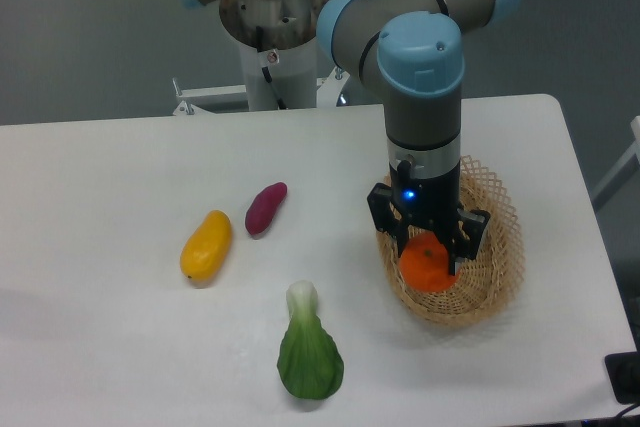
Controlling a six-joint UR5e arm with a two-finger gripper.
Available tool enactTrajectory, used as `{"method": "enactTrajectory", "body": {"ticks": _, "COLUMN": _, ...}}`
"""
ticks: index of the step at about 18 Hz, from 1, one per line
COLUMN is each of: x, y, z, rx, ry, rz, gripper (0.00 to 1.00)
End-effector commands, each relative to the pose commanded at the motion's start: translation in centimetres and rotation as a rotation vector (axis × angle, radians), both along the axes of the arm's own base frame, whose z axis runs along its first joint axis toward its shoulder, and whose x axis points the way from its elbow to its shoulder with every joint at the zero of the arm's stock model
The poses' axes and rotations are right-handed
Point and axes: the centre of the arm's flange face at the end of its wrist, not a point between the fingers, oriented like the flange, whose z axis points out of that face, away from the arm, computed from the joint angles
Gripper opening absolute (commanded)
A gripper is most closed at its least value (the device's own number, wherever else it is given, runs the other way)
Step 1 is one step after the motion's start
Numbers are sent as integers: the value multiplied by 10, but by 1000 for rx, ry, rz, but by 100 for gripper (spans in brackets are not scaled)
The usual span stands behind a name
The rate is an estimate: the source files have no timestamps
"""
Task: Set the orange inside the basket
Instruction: 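Hold the orange inside the wicker basket with the gripper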
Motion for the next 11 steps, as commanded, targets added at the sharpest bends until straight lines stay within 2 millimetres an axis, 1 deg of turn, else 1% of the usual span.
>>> {"method": "enactTrajectory", "body": {"ticks": 7, "x": -1, "y": -2, "z": -4, "rx": -8, "ry": -5, "rz": 3, "gripper": 60}}
{"method": "enactTrajectory", "body": {"ticks": 11, "x": 1, "y": -6, "z": -16, "rx": -28, "ry": -15, "rz": -17, "gripper": 60}}
